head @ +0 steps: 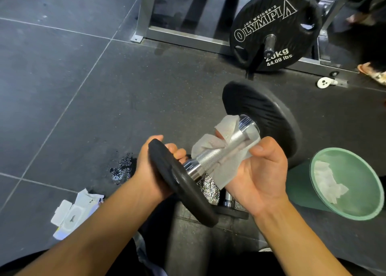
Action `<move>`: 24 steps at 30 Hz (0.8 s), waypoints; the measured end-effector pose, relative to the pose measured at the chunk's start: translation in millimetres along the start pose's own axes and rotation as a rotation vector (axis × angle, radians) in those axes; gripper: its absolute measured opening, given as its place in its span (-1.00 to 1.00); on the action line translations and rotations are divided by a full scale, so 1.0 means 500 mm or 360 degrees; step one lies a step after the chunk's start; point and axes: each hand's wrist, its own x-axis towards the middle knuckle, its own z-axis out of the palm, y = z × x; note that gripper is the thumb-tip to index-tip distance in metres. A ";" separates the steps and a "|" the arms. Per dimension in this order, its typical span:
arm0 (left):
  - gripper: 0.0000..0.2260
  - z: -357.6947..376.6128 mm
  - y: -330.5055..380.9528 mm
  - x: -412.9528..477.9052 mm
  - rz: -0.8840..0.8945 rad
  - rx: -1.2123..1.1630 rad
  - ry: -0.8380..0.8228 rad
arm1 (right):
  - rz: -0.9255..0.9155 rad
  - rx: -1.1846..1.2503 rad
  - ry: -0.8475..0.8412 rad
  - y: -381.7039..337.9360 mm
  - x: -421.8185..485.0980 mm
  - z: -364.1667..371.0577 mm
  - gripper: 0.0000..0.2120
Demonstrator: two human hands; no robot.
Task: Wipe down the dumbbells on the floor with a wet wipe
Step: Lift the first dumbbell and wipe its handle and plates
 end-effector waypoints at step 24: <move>-0.49 -0.008 0.003 0.034 -0.0025 -0.0016 -0.0063 | 0.0134 0.0174 -0.0008 0.022 -0.003 -0.024 -0.79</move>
